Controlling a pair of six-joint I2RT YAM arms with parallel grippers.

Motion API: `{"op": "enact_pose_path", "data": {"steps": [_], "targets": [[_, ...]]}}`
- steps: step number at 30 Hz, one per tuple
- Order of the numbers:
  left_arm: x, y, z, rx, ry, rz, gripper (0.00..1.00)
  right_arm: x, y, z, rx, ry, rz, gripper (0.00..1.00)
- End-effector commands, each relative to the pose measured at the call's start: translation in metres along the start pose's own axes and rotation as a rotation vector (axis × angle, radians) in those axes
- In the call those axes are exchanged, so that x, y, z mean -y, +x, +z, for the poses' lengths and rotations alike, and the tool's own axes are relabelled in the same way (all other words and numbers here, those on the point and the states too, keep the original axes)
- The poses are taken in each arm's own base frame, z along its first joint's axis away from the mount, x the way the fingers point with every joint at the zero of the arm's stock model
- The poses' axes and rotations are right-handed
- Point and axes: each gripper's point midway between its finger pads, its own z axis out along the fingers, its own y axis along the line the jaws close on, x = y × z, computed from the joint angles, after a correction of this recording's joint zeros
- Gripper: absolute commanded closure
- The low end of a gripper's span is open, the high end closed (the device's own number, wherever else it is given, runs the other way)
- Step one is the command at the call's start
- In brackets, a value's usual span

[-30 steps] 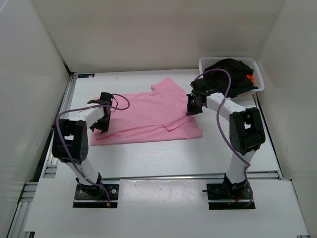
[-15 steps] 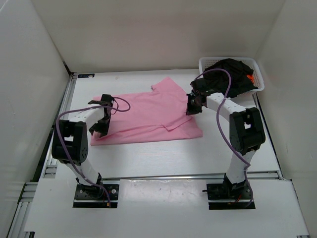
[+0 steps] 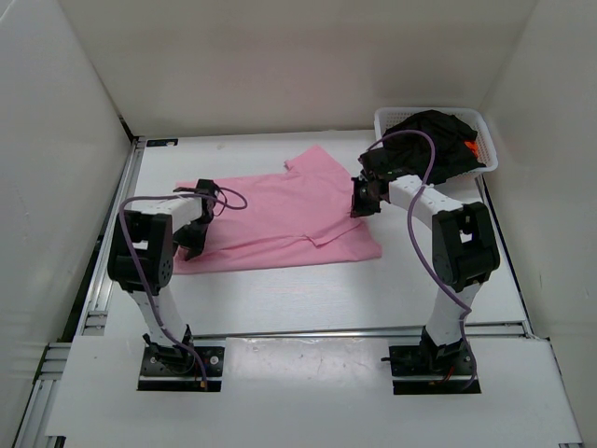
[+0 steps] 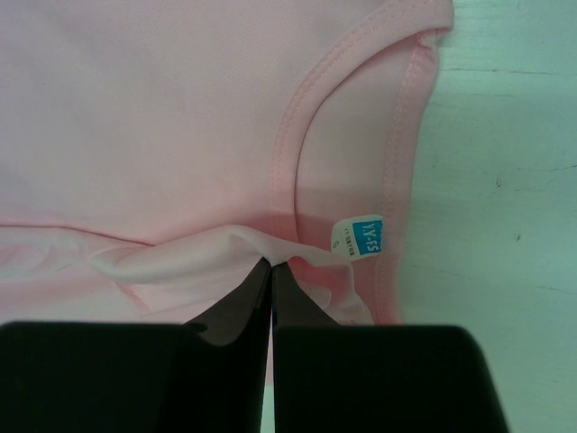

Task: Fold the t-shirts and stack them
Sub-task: Fold the flattened tshirt in 1/3 of the way

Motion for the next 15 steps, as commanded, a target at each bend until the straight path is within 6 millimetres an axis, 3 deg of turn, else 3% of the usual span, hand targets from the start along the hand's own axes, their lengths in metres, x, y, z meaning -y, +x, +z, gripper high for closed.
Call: {"op": "enact_pose_path", "data": {"steps": [1, 6, 15], "targets": [[-0.019, -0.04, -0.017, 0.12, -0.065, -0.068, 0.5, -0.003, -0.004, -0.004, 0.019, -0.01, 0.001, 1.0], [-0.033, -0.057, -0.013, 0.131, -0.106, -0.109, 0.44, -0.002, 0.0, -0.002, 0.011, -0.007, 0.002, 1.0], [-0.043, -0.057, 0.009, 0.074, -0.092, -0.151, 0.43, -0.005, -0.005, -0.002, 0.016, -0.019, 0.001, 1.0]]}}
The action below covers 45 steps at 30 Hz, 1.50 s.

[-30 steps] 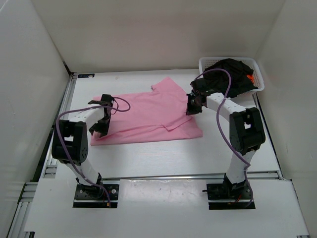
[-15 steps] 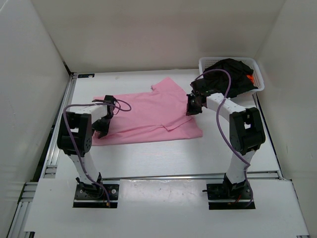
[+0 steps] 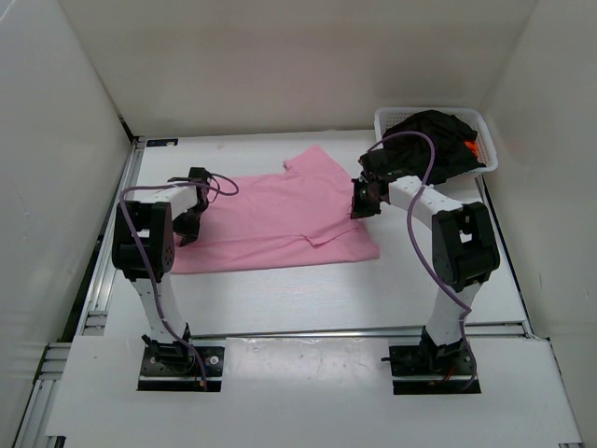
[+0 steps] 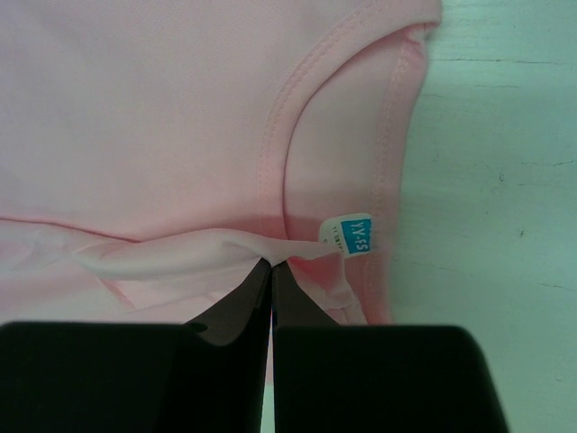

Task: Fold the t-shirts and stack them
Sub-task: Fold the flattened tshirt in 1/3 of the way

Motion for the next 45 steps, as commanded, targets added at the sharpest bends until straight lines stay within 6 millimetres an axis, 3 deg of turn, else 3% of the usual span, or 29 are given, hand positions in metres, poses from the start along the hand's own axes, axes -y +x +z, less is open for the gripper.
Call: {"op": "enact_pose_path", "data": {"steps": [1, 8, 11, 13, 16, 17, 18, 20, 21, 22, 23, 25, 29, 33, 37, 40, 41, 44, 45], "targets": [[-0.014, -0.018, -0.01, 0.058, 0.003, -0.066, 0.42, -0.007, -0.009, -0.004, 0.027, -0.021, -0.002, 1.0], [-0.026, -0.038, -0.042, 0.164, 0.077, -0.138, 0.37, -0.007, -0.01, -0.002, 0.009, -0.014, 0.001, 0.95], [-0.029, -0.038, -0.047, 0.166, 0.077, -0.139, 0.29, -0.01, -0.013, -0.004, 0.014, -0.026, -0.001, 0.85], [-0.036, -0.037, -0.047, 0.163, 0.042, -0.142, 0.25, -0.013, -0.014, -0.006, 0.013, -0.039, -0.012, 0.71], [-0.04, -0.023, -0.034, 0.073, 0.053, -0.128, 0.23, -0.01, -0.013, -0.012, 0.005, -0.019, -0.021, 0.5], [-0.043, -0.014, -0.027, 0.019, 0.088, -0.136, 0.23, -0.008, -0.015, -0.017, 0.017, -0.002, -0.021, 0.47], [-0.044, -0.002, -0.033, -0.045, 0.139, -0.123, 0.23, -0.006, -0.011, -0.021, 0.008, 0.001, -0.02, 0.45], [-0.032, 0.01, -0.037, -0.101, 0.291, -0.148, 0.23, -0.004, -0.006, -0.035, 0.019, 0.01, -0.021, 0.42], [-0.036, 0.02, -0.036, -0.127, 0.318, -0.175, 0.23, 0.003, 0.012, -0.035, -0.016, 0.023, -0.017, 0.39], [-0.034, 0.028, -0.037, -0.147, 0.347, -0.182, 0.21, 0.002, 0.014, -0.044, -0.002, 0.018, -0.008, 0.37], [-0.037, 0.036, -0.038, -0.151, 0.346, -0.195, 0.2, 0.01, 0.034, -0.041, -0.04, 0.032, -0.003, 0.35], [-0.024, 0.064, -0.033, -0.216, 0.367, -0.169, 0.19, 0.014, 0.05, -0.043, -0.065, 0.032, 0.009, 0.33], [-0.001, 0.086, -0.027, -0.263, 0.446, -0.168, 0.18, 0.02, 0.08, -0.036, -0.141, 0.033, 0.04, 0.31], [0.003, 0.088, -0.012, -0.266, 0.445, -0.189, 0.18, 0.028, 0.099, -0.024, -0.194, 0.056, 0.072, 0.31], [0.011, 0.086, 0.003, -0.287, 0.473, -0.205, 0.2, 0.034, 0.103, -0.01, -0.226, 0.055, 0.109, 0.33], [0.017, 0.084, 0.003, -0.288, 0.516, -0.22, 0.28, 0.038, 0.111, -0.002, -0.251, 0.03, 0.161, 0.48], [0.019, 0.081, 0.003, -0.276, 0.529, -0.226, 0.42, 0.035, 0.112, -0.002, -0.254, -0.006, 0.174, 0.54], [0.03, 0.077, -0.003, -0.268, 0.601, -0.237, 0.65, 0.032, 0.111, 0.001, -0.249, -0.055, 0.211, 0.79], [0.031, 0.077, -0.004, -0.267, 0.612, -0.238, 0.82, 0.029, 0.109, 0.001, -0.245, -0.071, 0.21, 0.93]]}}
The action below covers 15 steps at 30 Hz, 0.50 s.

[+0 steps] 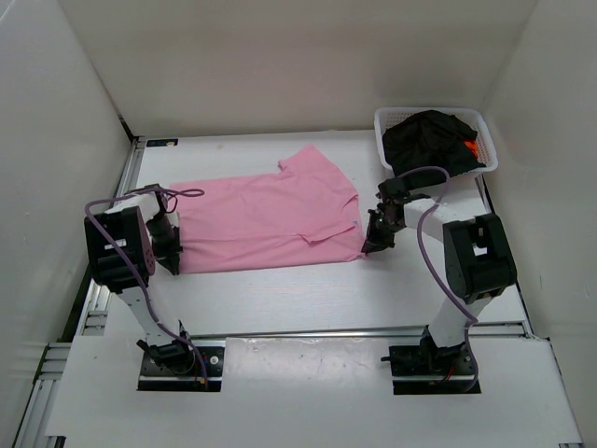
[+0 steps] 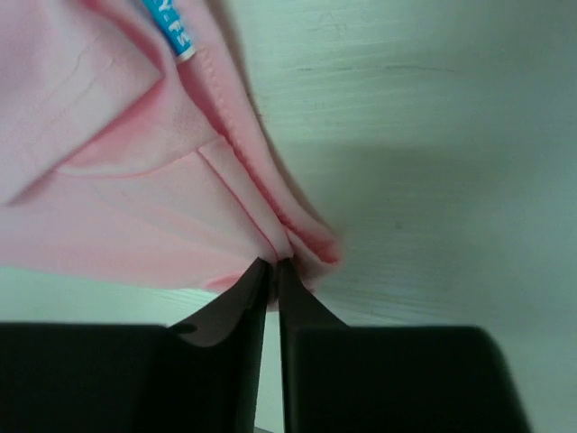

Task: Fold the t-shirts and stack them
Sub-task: Fold the flattened tshirt in 1/3 of the way

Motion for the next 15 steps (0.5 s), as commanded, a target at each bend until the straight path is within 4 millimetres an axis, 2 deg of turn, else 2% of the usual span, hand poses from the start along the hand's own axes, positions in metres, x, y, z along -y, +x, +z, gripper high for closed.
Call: {"op": "enact_pose_path", "data": {"steps": [1, 4, 8, 10, 12, 13, 15], "targets": [[0.014, -0.01, 0.0, 0.04, 0.099, -0.006, 0.89, -0.007, 0.009, 0.008, -0.04, -0.081, 0.036, 0.97], [0.014, -0.006, 0.003, 0.029, 0.099, -0.006, 0.9, -0.01, 0.011, 0.001, -0.03, -0.098, 0.031, 1.0], [0.003, 0.006, -0.003, 0.033, 0.063, -0.025, 0.9, 0.001, 0.029, -0.011, -0.036, -0.06, 0.028, 1.0], [-0.007, 0.022, -0.01, 0.029, 0.019, -0.035, 0.9, 0.009, 0.046, -0.02, -0.051, -0.041, 0.024, 1.0], [-0.021, 0.033, -0.019, 0.05, -0.045, -0.046, 0.9, 0.021, 0.074, -0.029, -0.093, -0.008, 0.038, 1.0], [-0.023, 0.048, -0.018, 0.02, -0.064, -0.044, 0.9, 0.026, 0.083, -0.032, -0.103, 0.007, 0.053, 1.0], [-0.03, 0.063, -0.022, 0.011, -0.104, -0.044, 0.9, 0.033, 0.099, -0.045, -0.09, 0.035, 0.087, 1.0]]}}
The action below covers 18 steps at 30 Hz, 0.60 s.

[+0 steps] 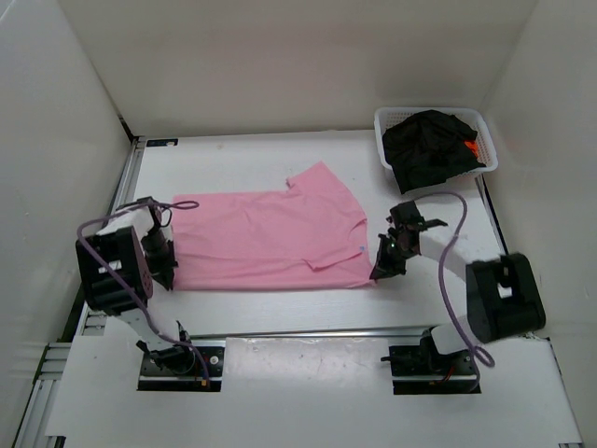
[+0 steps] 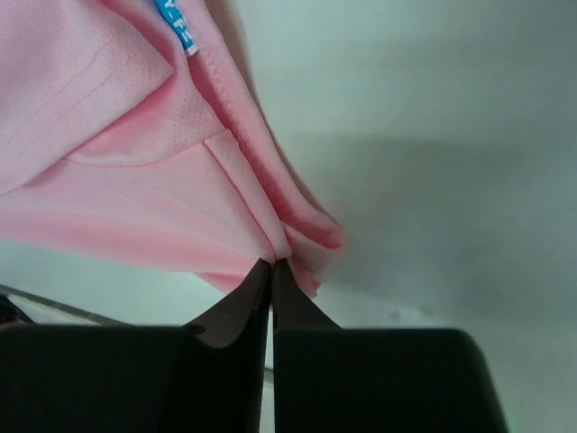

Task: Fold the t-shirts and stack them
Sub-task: Fold the flattened tshirt in 1/3 of the way

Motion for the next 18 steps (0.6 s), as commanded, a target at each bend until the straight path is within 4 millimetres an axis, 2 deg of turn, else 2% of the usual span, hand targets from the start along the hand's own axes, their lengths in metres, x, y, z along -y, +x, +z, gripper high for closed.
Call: {"op": "enact_pose_path", "data": {"steps": [1, 2, 4, 5, 7, 8, 9, 10, 11, 12, 13, 14, 17, 18], "targets": [[-0.019, 0.031, -0.019, 0.027, -0.093, -0.01, 0.9, 0.028, 0.047, -0.017, -0.052, 0.098, 0.06, 1.0], [-0.022, 0.038, -0.02, 0.023, -0.108, -0.01, 0.9, 0.029, 0.055, -0.026, -0.033, 0.105, 0.06, 1.0], [-0.022, 0.055, -0.025, 0.022, -0.109, -0.01, 0.9, 0.039, 0.074, -0.028, -0.04, 0.133, 0.097, 1.0], [-0.021, 0.07, -0.019, -0.012, -0.108, -0.006, 0.82, 0.037, 0.081, -0.032, -0.024, 0.118, 0.079, 1.0], [-0.023, 0.086, -0.018, -0.022, -0.118, -0.004, 0.64, 0.04, 0.097, -0.031, -0.042, 0.124, 0.099, 1.0], [-0.022, 0.099, -0.011, -0.049, -0.117, -0.001, 0.55, 0.035, 0.101, -0.032, -0.024, 0.112, 0.079, 0.94], [-0.027, 0.105, -0.009, -0.051, -0.146, 0.0, 0.34, 0.032, 0.1, -0.033, -0.009, 0.113, 0.103, 0.66], [-0.03, 0.109, -0.008, -0.049, -0.162, 0.0, 0.28, 0.036, 0.106, -0.032, -0.016, 0.13, 0.105, 0.51], [-0.032, 0.108, -0.008, -0.015, -0.179, -0.005, 0.23, 0.037, 0.102, -0.035, 0.012, 0.146, 0.105, 0.43], [-0.034, 0.107, -0.01, -0.001, -0.19, -0.007, 0.11, 0.038, 0.102, -0.038, 0.013, 0.164, 0.097, 0.33], [-0.037, 0.103, -0.014, 0.02, -0.198, -0.021, 0.0, 0.035, 0.095, -0.043, 0.043, 0.164, 0.101, 0.3], [-0.04, 0.097, -0.02, 0.052, -0.21, -0.027, 0.0, 0.02, 0.077, -0.057, 0.106, 0.138, 0.081, 0.3], [-0.046, 0.054, -0.056, 0.204, -0.21, -0.073, 0.0, 0.0, 0.038, -0.081, 0.213, 0.15, -0.009, 0.27], [-0.047, 0.022, -0.082, 0.325, -0.199, -0.092, 0.0, -0.027, 0.01, -0.104, 0.283, 0.1, -0.047, 0.23]]}}
